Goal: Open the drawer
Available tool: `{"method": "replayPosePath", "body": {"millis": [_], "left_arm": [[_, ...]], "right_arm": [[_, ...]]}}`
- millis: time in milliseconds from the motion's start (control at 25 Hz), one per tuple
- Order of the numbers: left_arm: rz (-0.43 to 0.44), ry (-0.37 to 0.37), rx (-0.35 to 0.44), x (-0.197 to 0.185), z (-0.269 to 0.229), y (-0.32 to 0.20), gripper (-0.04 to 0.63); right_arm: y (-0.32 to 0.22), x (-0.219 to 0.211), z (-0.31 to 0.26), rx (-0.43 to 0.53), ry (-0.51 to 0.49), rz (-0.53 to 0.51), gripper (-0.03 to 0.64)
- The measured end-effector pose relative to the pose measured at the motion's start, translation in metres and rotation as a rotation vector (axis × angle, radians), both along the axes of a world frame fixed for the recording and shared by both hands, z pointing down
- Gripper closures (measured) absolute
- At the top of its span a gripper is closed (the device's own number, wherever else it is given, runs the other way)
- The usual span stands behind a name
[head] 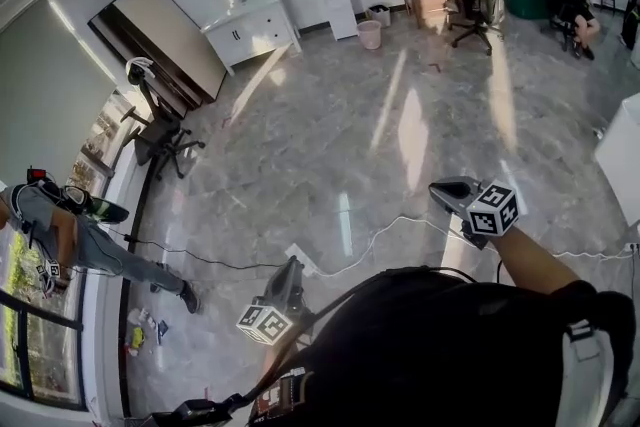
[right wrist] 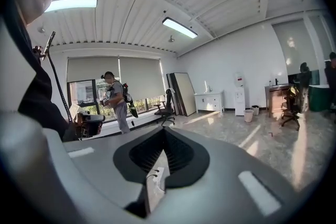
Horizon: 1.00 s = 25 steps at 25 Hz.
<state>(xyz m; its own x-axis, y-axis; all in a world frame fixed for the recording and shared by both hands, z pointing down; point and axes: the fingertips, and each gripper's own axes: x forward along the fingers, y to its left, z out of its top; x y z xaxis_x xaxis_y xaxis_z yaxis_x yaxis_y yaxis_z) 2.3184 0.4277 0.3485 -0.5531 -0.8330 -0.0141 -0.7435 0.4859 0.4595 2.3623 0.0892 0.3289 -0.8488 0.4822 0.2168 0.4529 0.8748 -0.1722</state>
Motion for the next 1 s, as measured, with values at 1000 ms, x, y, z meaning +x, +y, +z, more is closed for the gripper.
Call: {"method": "replayPosePath", "body": {"millis": [1000], "left_arm": [[-0.121, 0.041, -0.011, -0.248, -0.009, -0.259, 0.604]], "right_arm": [[-0.257, -0.274, 0.030, -0.071, 0.048, -0.099, 0.615]]}}
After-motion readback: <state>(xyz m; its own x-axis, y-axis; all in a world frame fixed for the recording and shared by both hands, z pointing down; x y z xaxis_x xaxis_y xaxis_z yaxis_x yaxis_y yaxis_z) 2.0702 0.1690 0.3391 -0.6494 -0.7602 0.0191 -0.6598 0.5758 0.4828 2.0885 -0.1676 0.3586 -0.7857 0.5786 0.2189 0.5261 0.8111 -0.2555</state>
